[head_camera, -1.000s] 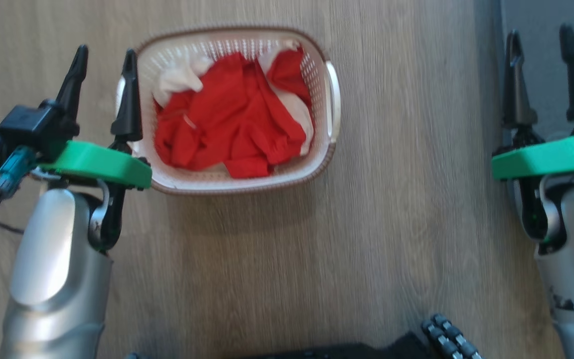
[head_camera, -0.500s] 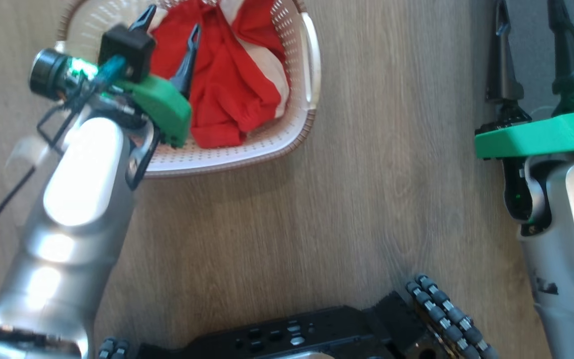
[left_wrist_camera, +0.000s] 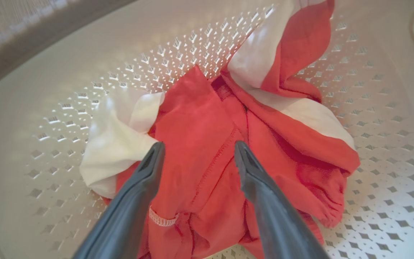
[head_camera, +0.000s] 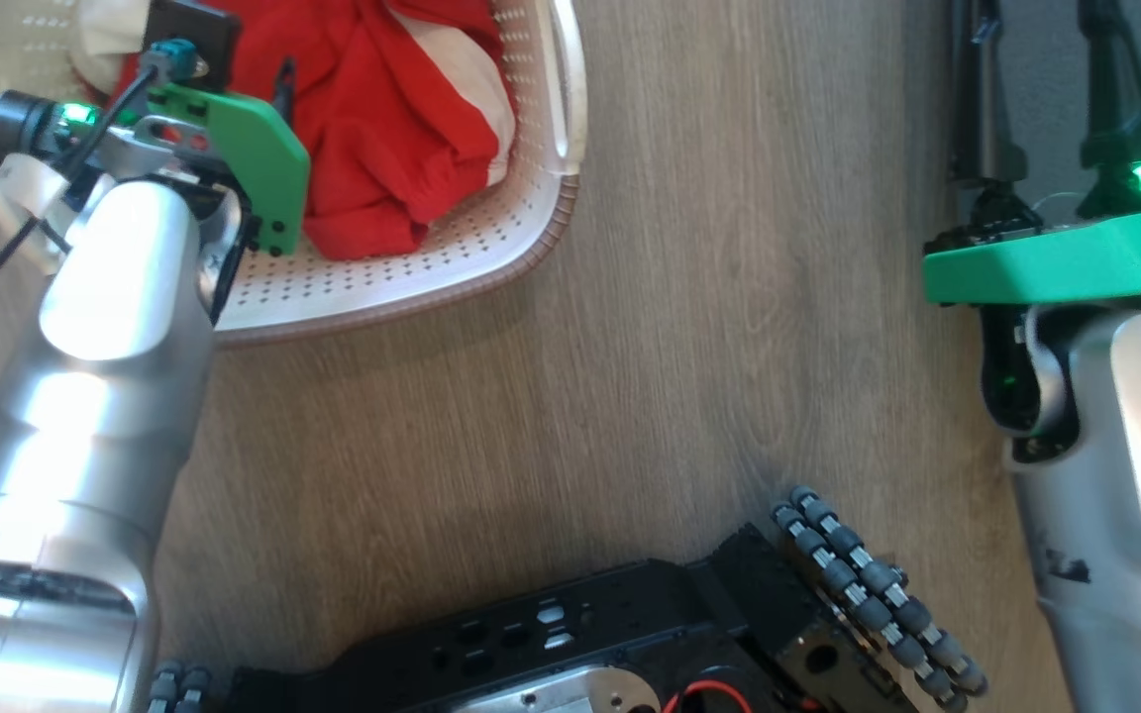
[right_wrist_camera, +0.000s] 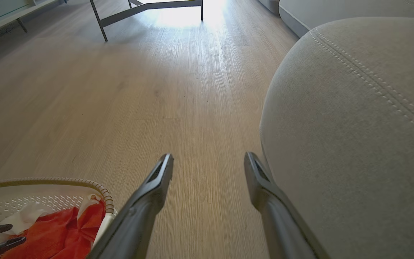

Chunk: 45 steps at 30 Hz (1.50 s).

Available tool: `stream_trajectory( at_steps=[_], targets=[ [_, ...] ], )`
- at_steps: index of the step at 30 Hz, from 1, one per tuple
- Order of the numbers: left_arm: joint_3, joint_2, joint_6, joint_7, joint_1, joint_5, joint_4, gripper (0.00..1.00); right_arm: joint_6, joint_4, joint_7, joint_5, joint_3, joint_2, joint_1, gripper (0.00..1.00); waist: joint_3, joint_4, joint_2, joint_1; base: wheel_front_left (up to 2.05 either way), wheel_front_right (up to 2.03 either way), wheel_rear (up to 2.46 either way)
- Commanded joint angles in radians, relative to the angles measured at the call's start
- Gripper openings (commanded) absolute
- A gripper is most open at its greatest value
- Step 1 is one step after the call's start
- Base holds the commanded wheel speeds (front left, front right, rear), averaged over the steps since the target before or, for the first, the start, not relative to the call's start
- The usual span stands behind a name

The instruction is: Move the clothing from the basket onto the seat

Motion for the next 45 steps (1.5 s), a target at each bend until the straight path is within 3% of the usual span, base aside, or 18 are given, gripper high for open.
stream_trajectory(
  at_steps=[1,16,39,41,42,43,45],
  targets=[
    [0.020,0.030,0.010,-0.005,-0.008,-0.002,0.001,1.00,0.007,-0.035,-0.005,0.006,0.019,0.012,0.032,1.00,0.013,-0.013,0.0000,-0.0001,0.00,0.00,0.00],
    [-0.001,0.076,0.023,0.002,-0.099,0.003,0.170,1.00,0.007,-0.044,-0.005,0.019,0.053,0.056,0.047,1.00,0.061,-0.069,0.0000,-0.0001,0.00,0.00,0.00],
    [-0.069,0.119,0.018,-0.039,-0.156,0.023,0.254,1.00,0.007,-0.055,-0.005,0.039,0.062,0.070,0.047,1.00,0.106,-0.111,0.0000,-0.0001,0.00,0.00,0.00],
    [-0.075,0.122,0.018,-0.042,-0.159,0.025,0.259,0.89,0.007,-0.055,-0.005,0.042,0.061,0.071,0.048,1.00,0.109,-0.114,0.0000,-0.0001,0.00,0.00,0.00],
    [-0.078,0.123,0.017,-0.043,-0.161,0.026,0.261,0.75,0.007,-0.056,-0.005,0.044,0.060,0.071,0.049,1.00,0.110,-0.116,0.0000,-0.0001,0.00,0.00,0.00],
    [-0.081,0.124,0.016,-0.043,-0.163,0.026,0.263,0.49,0.007,-0.056,-0.005,0.045,0.060,0.071,0.049,1.00,0.111,-0.116,0.0000,-0.0001,0.00,0.00,0.00],
    [-0.086,0.123,0.015,-0.045,-0.166,0.025,0.267,0.31,0.007,-0.057,-0.005,0.047,0.059,0.072,0.050,1.00,0.113,-0.117,0.0000,-0.0001,0.00,0.00,0.00]
  ],
)
